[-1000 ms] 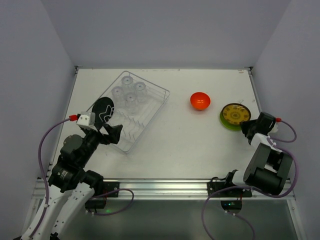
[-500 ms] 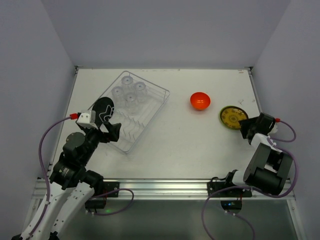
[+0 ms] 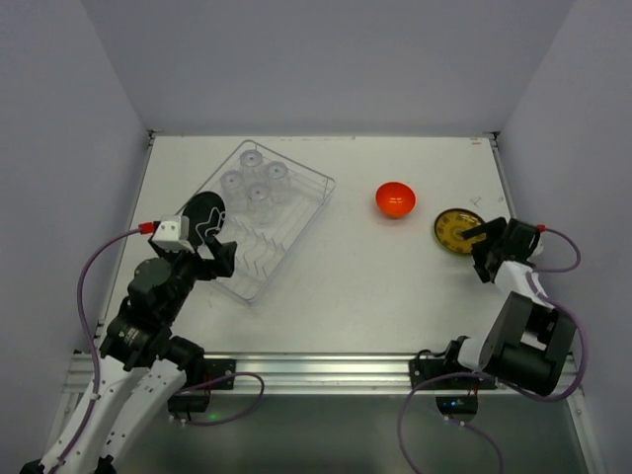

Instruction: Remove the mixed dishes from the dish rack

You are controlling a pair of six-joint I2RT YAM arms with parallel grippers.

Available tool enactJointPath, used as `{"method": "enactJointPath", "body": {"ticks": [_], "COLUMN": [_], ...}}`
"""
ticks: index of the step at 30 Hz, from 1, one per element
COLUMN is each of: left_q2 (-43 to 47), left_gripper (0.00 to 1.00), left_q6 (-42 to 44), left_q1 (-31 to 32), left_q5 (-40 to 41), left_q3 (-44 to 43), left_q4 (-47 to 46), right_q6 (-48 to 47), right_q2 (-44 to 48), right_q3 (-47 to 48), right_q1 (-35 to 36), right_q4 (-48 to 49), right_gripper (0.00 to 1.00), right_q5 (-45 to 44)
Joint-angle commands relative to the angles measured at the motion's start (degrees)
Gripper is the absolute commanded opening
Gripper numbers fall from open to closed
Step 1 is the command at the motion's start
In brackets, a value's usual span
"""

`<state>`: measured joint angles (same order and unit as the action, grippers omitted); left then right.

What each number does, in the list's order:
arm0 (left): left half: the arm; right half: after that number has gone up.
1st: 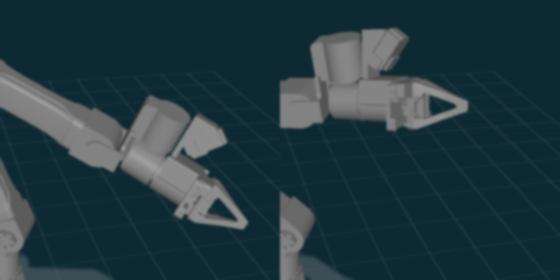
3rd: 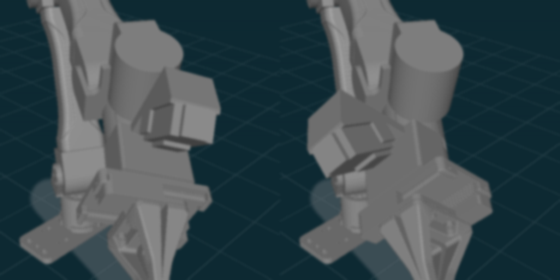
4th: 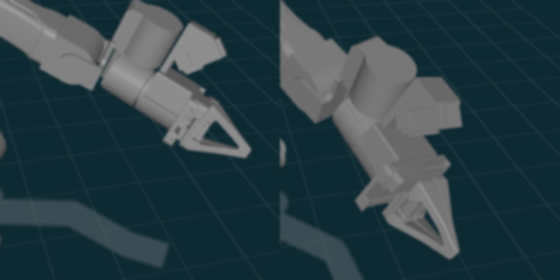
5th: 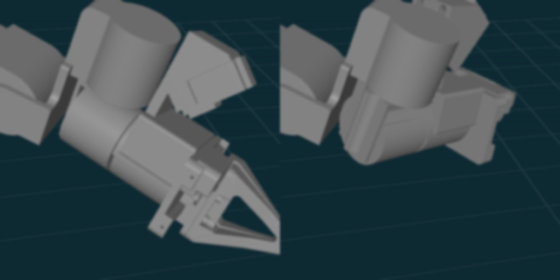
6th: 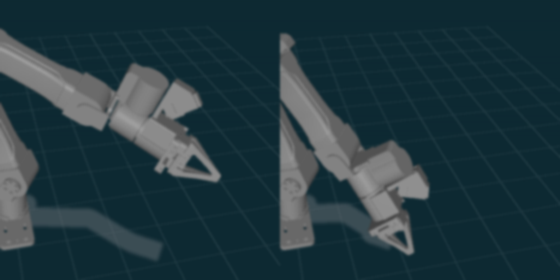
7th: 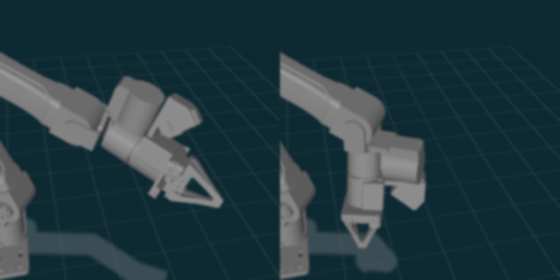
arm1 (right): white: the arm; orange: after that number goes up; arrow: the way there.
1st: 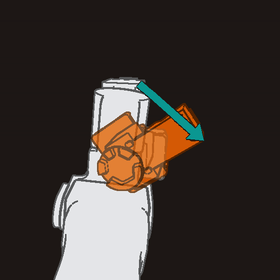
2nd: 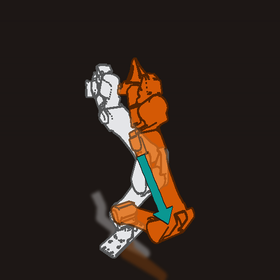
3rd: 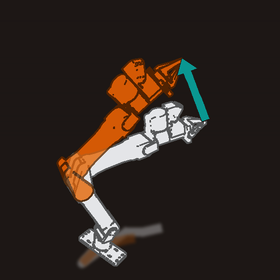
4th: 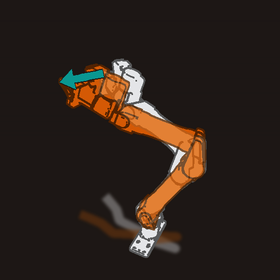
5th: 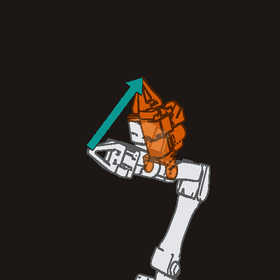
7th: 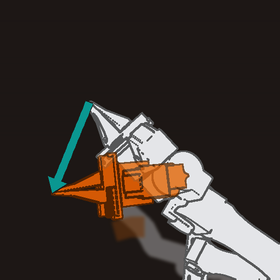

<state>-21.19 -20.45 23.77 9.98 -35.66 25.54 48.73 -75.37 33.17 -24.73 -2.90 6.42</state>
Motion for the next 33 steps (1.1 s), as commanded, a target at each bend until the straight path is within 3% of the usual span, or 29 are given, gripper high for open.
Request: {"method": "enactJointPath", "body": {"ticks": [1,6,10,14,17,20,24,31,33], "left_q2": [-2.1,-6.48,-10.35,-16.33,-21.77,-28.1,-38.91,-52.36,-54.48], "left_gripper": [1.0,1.0,1.0,1.0,1.0,1.0,1.0,1.0,0.98], "left_q6": [-1.17,-1.61,-0.3,4.87,14.62,22.53,26.06,33.37,33.46], "left_q1": [0.31,0.23,0.22,0.22,-0.13,-5.28,-15.58,-19.63,-22.18], "left_q5": [4.25,6.8,11.02,16.03,16.57,14.3,2.87,3.12,-2.23], "left_q3": [-0.9,-1.43,-3.01,-5.74,-5.47,-6.61,-11.35,-19.87,-20.24], "left_q4": [0.65,1.27,2.23,-1.35,-10.4,-17.09,-19.56,-16.76,-17.1], "right_q6": [-3.46,-6.97,-9.44,-15.06,-16.74,-17.35,-17.53,-17.27,-17.27], "right_q2": [6.89,23.11,33.0,28.46,21.16,18.69,22.02,23.61,23.61], "right_q3": [2.17,1.29,0.23,3.81,5.59,6.03,3.93,3.4,3.31], "right_q1": [0.03,1.25,9.68,21.01,23.84,24.29,24.29,24.29,24.29], "right_q4": [-6.68,-9.85,-5.29,-3.85,-4.32,-3.77,-2.64,-2.2,-1.59], "right_gripper": [0.99,0.99,0.99,0.99,0.99,0.99,0.99,0.99,0.99], "right_q5": [-3.16,-0.27,7.63,12.57,13.78,20.65,19.78,21.44,23.2]}}
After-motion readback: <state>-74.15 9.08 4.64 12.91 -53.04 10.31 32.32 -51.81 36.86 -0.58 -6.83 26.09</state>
